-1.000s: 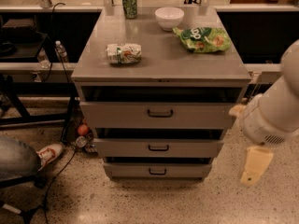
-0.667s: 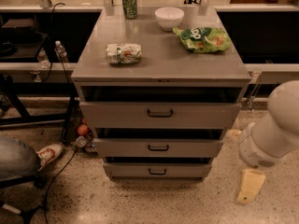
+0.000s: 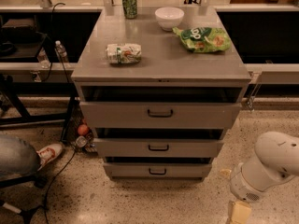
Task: Open bottom drawer
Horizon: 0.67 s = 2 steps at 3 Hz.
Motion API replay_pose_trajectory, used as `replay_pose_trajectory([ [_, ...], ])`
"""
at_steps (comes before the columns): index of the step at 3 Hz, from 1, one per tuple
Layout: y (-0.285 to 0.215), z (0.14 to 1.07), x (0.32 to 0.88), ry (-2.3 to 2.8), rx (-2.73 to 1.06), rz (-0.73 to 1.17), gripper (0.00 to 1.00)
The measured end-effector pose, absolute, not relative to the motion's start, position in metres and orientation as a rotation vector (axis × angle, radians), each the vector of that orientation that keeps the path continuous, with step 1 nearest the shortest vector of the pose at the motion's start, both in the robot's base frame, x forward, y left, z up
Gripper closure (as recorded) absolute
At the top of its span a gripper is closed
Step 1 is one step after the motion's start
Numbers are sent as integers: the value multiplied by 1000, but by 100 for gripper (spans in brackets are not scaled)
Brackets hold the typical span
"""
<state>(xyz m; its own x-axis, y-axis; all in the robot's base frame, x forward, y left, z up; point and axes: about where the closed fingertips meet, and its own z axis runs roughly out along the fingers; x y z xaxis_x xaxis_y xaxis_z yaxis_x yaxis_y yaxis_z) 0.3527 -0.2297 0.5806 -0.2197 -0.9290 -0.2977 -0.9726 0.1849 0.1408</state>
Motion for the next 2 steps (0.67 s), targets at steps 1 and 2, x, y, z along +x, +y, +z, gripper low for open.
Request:
replay_pose_trajectory([
  [1,-229,578,354,2299,-1867,455,0],
  [2,-221,534,370,2249,-1907,501,0],
])
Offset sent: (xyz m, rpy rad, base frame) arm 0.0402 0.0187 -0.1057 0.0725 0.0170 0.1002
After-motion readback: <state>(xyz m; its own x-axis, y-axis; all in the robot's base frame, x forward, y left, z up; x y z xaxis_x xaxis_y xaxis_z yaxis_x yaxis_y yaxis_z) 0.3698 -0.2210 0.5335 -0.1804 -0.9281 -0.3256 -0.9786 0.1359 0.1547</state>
